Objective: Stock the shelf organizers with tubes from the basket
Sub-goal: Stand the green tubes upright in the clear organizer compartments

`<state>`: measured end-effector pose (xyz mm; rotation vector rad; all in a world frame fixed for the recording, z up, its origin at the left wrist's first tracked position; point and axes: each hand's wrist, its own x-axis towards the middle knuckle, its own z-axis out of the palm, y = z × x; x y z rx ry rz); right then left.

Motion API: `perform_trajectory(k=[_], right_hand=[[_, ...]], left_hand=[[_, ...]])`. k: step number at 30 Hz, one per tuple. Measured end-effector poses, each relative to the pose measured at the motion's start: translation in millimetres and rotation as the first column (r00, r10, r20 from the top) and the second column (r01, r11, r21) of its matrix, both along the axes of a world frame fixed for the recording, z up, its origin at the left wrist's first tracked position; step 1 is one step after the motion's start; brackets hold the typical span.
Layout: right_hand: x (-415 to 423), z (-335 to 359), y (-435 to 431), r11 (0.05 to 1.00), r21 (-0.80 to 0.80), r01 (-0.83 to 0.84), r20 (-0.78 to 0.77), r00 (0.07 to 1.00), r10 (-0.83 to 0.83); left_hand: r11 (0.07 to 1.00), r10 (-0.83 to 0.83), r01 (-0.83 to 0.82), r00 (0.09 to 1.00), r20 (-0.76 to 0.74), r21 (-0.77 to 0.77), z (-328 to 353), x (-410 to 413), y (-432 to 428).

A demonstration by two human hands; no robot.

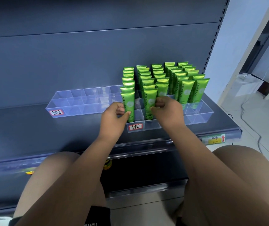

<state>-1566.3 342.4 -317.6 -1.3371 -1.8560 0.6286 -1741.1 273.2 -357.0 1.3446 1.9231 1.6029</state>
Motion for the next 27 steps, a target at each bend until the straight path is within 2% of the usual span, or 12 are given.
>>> perform_trajectory(k=[5, 7, 11, 17, 23, 25, 27], right_hand=[[7, 12, 0, 0.996, 0.063, 0.066, -0.046, 0.997, -0.063], [10, 16, 2, 0.988, 0.120, 0.099, -0.079, 0.993, -0.090], [10, 24, 5, 0.969, 0.212, 0.128, -0.105, 0.989, -0.107], [3, 25, 8, 0.965, 0.244, 0.094, -0.115, 0.991, -0.068], [-3, 22, 14, 0.956, 0.273, 0.108, -0.091, 0.992, -0.086], [-4, 23, 15, 0.949, 0.299, 0.099, -0.089, 0.993, -0.076], [-4, 25, 15, 0.941, 0.321, 0.105, -0.080, 0.993, -0.084]], left_hand=[[0.996, 0.011, -0.027, 0.983, 0.184, 0.084, 11, -4, 1], [0.988, 0.035, -0.064, 0.980, 0.198, 0.143, 24, -14, 4], [0.982, 0.036, -0.063, 0.988, 0.148, 0.180, 59, -36, 13], [0.996, -0.087, 0.088, 0.994, -0.058, 0.000, 84, -50, 29], [0.986, -0.140, 0.121, 0.973, -0.181, -0.116, 89, -49, 38], [0.990, -0.118, 0.102, 0.977, -0.180, -0.095, 93, -48, 39], [0.997, -0.073, 0.073, 0.983, -0.171, -0.010, 102, -52, 39]])
